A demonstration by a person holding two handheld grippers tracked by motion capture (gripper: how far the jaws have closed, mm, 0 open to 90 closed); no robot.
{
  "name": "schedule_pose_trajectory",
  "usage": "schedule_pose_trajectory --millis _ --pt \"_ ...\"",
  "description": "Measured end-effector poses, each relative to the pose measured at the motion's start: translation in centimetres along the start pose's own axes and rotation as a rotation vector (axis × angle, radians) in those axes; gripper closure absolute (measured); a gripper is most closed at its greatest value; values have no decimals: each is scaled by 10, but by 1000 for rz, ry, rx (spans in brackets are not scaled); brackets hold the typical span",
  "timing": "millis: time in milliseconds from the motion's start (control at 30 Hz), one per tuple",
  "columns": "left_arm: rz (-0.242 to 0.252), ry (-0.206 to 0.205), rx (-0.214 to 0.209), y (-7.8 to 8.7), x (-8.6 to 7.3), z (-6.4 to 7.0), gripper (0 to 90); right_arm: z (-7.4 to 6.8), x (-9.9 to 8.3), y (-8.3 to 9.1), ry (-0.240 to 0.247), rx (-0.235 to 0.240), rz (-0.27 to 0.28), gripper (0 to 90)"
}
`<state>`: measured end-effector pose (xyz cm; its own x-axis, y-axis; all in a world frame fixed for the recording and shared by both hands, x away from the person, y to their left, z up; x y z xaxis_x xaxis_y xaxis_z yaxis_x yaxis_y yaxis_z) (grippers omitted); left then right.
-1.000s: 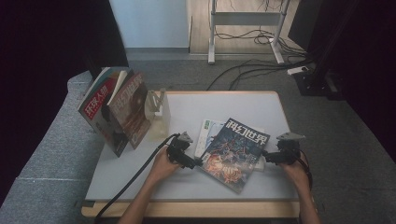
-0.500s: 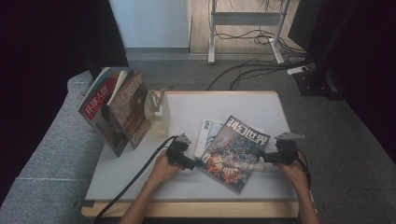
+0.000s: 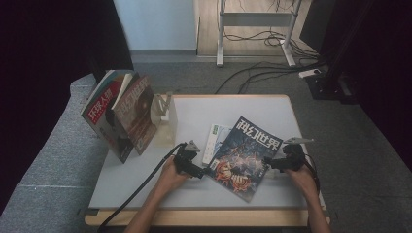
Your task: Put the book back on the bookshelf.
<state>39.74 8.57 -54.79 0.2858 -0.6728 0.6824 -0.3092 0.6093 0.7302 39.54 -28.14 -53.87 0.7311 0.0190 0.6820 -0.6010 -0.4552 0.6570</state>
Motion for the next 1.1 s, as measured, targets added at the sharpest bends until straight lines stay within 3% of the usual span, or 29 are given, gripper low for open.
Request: schedule_pose_trajectory --millis 300,367,533,800,1100 --pt "6 2 -1 0 -1 0 0 3 1 -14 -74 115 -43 0" --pt "7 3 -1 0 -1 0 0 2 3 -17 -77 123 -43 0" --pt "6 3 0 0 -1 0 0 -1 10 -16 -46 93 -37 5" --pt "11 8 -2 0 -1 0 0 -6 17 -7 9 28 -6 97" --pt "6 -2 2 0 -1 1 0 -9 26 3 10 48 68 197"
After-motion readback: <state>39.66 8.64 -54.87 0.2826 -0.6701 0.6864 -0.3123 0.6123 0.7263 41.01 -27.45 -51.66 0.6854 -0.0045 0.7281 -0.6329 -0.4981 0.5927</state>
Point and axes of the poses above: each handheld gripper's, and its own axes: y roughly backward along the jaws, x roughly out of its top, z roughly to its right, the point moved 3 cm from there along -y, roughly forward along the jaws, and after that the axes turned 13 degrees about -y, right-handed, at the moved point
